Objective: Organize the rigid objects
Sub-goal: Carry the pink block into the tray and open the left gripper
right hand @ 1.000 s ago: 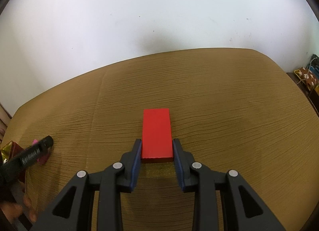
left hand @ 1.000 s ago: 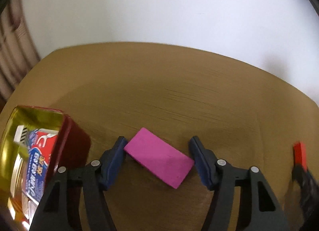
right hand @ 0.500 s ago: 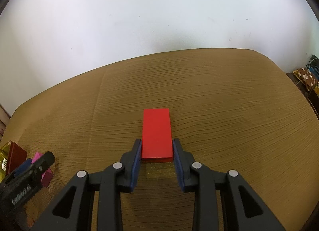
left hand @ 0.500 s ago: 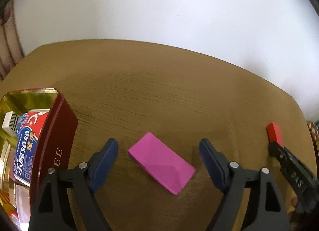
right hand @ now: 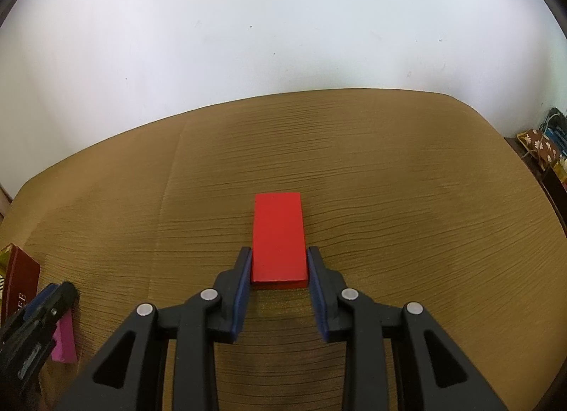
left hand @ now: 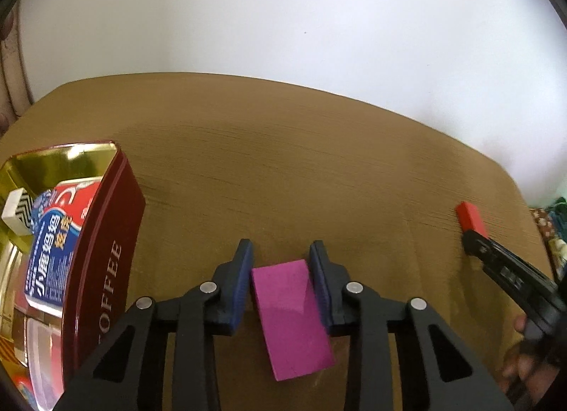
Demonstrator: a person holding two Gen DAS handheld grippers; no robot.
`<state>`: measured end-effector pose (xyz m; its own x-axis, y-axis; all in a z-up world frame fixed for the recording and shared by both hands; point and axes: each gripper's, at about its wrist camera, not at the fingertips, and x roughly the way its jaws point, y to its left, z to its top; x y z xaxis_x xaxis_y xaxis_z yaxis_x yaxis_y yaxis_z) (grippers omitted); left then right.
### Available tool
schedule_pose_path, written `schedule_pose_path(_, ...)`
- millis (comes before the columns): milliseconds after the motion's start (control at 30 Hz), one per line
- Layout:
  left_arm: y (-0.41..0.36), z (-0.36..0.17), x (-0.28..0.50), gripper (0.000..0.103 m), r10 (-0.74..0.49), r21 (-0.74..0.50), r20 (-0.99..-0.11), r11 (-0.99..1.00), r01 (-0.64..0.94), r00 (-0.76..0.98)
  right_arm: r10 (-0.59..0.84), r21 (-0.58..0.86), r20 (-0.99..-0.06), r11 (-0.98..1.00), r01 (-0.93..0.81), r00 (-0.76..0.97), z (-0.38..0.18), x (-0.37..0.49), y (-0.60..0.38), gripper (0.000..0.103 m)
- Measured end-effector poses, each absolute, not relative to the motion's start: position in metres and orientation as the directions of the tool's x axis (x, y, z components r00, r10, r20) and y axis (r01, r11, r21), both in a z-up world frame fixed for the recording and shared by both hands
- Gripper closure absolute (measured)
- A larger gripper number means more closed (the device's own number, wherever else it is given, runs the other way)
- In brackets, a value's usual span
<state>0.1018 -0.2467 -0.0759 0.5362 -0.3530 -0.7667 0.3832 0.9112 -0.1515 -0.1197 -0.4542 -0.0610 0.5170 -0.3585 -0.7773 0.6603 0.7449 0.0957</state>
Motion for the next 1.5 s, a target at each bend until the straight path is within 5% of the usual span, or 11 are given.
schedule_pose_path(267,-0.223,-0.070,0.081,0.070,-0.381,-0.132,-0.759,0.884,0.448,0.528,-0.367,0.079,-0.780,0.747,0.660,0.507,-0.063,-0.110,-0.447,0.074)
schedule_pose_path(367,-0.215,-0.061,0.073,0.035,-0.384,-0.116,-0.746,0.879,0.462,0.544,-0.376,0.062,-0.781,0.748,0.661,0.499,-0.059,-0.110,-0.442,0.074)
schedule_pose_path(433,-0.211,-0.059,0.067,0.033,-0.375,-0.102,-0.744,0.882,0.461,0.553,-0.378,0.057,-0.781,0.748,0.661,0.496,-0.059,-0.107,-0.438,0.074)
schedule_pose_path(533,-0.209,-0.068,0.070,0.038,-0.350,-0.089,-0.778,0.883,0.460,0.521,-0.377,0.059,-0.781,0.748,0.661,0.497,-0.058,-0.105,-0.437,0.074)
schedule_pose_path(633,-0.219,-0.071,0.072,0.059,-0.323,-0.061,-0.791,0.887,0.458,0.520,-0.377,0.059,-0.782,0.748,0.661,0.497,-0.058,-0.105,-0.436,0.074)
schedule_pose_path(667,-0.220,-0.070,0.075,0.075,-0.329,-0.057,-0.791,0.879,0.474,0.516,-0.377,0.060,-0.781,0.748,0.661,0.497,-0.058,-0.104,-0.436,0.074)
schedule_pose_path(700,-0.221,-0.070,0.074,0.077,-0.328,-0.045,-0.793,0.872,0.487,0.514,-0.375,0.061,-0.782,0.749,0.660,0.498,-0.059,-0.105,-0.438,0.074)
schedule_pose_path(1500,-0.097,0.044,0.003,0.077,-0.538,-0.189,-0.650,0.799,0.572,0.537,-0.406,0.030,-0.774,0.743,0.668,0.486,-0.055,-0.102,-0.428,0.073)
